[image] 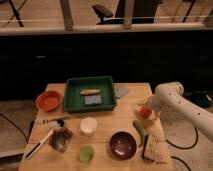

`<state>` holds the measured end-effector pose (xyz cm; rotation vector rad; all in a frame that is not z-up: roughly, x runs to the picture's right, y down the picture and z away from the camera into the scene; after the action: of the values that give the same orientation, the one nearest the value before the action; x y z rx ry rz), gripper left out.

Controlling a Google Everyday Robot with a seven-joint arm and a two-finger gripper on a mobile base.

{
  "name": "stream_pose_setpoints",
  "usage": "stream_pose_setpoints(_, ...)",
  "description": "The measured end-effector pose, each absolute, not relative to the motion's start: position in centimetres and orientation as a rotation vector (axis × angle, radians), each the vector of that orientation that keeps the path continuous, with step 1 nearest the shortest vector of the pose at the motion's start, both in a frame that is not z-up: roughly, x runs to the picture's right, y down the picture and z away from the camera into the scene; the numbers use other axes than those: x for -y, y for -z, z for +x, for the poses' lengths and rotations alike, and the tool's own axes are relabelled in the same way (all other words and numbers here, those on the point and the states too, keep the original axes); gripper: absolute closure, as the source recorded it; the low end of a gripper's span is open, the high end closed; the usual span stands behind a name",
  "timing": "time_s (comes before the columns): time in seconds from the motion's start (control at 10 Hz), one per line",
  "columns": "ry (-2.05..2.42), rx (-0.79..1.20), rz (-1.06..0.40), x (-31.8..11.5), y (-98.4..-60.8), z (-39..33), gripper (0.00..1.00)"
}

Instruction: Place apple in paper cup

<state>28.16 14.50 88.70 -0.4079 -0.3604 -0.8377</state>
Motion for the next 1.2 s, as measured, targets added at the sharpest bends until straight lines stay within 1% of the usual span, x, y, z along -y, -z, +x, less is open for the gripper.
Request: stream_pose_setpoints(1.2, 0.853, 0.385, -0.419, -15.02, -89.84, 28.57, 0.2)
